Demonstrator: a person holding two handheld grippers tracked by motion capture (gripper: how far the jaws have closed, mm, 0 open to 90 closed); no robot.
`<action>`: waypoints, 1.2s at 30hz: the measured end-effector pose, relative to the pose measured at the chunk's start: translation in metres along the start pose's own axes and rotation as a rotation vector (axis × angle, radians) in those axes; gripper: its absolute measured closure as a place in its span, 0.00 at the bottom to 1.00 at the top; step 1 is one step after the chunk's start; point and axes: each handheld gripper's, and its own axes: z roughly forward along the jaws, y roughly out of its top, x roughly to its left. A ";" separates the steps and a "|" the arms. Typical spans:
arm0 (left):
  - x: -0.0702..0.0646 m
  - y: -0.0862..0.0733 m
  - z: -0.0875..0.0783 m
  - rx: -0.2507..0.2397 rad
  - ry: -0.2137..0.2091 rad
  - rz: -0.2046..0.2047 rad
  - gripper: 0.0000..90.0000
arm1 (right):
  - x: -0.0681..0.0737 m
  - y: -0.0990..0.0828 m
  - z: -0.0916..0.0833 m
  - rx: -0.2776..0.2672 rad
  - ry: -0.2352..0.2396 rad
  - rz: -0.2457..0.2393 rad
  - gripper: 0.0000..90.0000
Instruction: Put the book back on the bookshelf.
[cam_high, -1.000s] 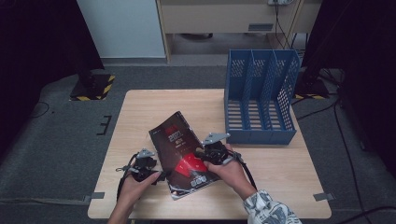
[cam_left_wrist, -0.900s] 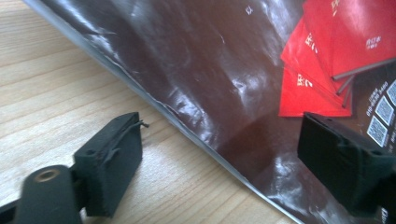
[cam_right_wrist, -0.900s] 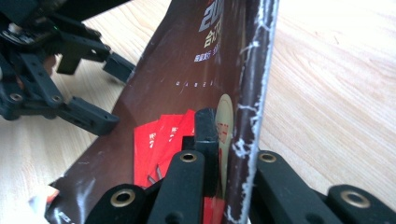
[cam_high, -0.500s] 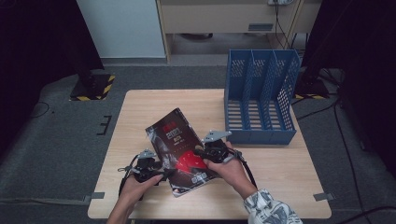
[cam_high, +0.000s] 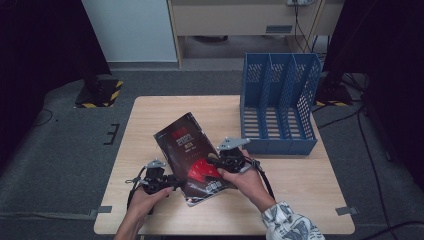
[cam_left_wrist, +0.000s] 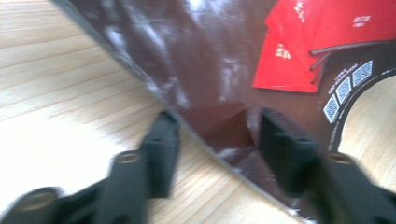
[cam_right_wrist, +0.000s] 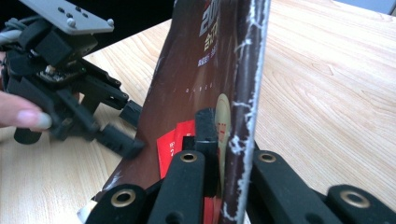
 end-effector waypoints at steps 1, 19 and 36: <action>0.001 0.001 0.000 0.004 0.003 -0.006 0.66 | 0.000 0.000 0.001 0.002 0.000 0.001 0.97; -0.001 0.009 -0.004 0.018 -0.006 0.019 0.97 | -0.002 0.004 -0.003 0.045 0.023 -0.058 0.93; -0.011 0.016 -0.012 -0.035 0.037 0.098 0.98 | -0.007 0.014 -0.016 0.015 0.036 -0.068 0.85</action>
